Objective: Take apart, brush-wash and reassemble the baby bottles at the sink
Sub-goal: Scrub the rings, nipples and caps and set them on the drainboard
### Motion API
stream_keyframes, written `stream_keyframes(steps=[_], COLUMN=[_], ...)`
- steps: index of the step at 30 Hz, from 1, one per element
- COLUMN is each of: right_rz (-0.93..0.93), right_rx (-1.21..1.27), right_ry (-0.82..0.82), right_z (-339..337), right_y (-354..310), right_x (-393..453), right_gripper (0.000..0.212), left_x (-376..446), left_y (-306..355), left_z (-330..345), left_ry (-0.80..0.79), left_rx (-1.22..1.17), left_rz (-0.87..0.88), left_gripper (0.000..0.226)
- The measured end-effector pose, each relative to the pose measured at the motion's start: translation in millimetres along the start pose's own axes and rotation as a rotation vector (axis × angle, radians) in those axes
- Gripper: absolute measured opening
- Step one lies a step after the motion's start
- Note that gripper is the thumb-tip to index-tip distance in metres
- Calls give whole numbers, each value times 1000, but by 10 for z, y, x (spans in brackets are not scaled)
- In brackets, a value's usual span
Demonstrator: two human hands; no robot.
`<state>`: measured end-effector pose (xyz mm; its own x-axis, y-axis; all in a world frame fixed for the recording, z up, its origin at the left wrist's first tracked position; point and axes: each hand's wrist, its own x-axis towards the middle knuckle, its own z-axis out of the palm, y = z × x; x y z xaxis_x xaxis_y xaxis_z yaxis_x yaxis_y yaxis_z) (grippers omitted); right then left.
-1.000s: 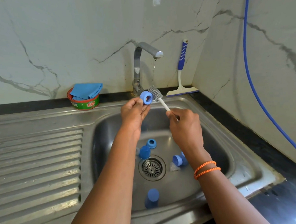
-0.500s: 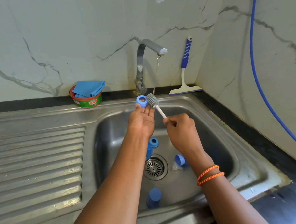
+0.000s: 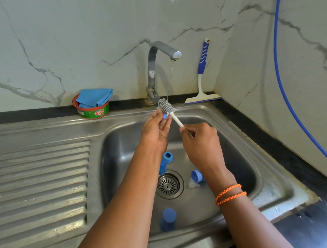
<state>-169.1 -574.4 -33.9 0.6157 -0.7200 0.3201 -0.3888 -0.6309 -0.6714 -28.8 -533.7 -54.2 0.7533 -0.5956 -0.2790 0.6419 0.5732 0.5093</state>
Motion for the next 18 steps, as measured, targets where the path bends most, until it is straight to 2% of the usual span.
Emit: stream_keyframes(steps=[5,8,15,18], right_rz=[16,35,-17,-11], right_rx=[-15,-1,87,85], right_ry=[71,79,-2,-22], right_z=[68,91,53,56], right_y=[18,31,-27,-35], right_x=[89,160,70,41], right_gripper=[45,41,47,46], left_x=[15,-23,-22,-50], left_y=[-17,-96,-72,-50], left_z=[-7,26,13,-6], left_ry=[-50,-66,48,57], left_rx=[279,328,7,-120], left_rz=[36,40,47,23], left_gripper=[9,11,12,20])
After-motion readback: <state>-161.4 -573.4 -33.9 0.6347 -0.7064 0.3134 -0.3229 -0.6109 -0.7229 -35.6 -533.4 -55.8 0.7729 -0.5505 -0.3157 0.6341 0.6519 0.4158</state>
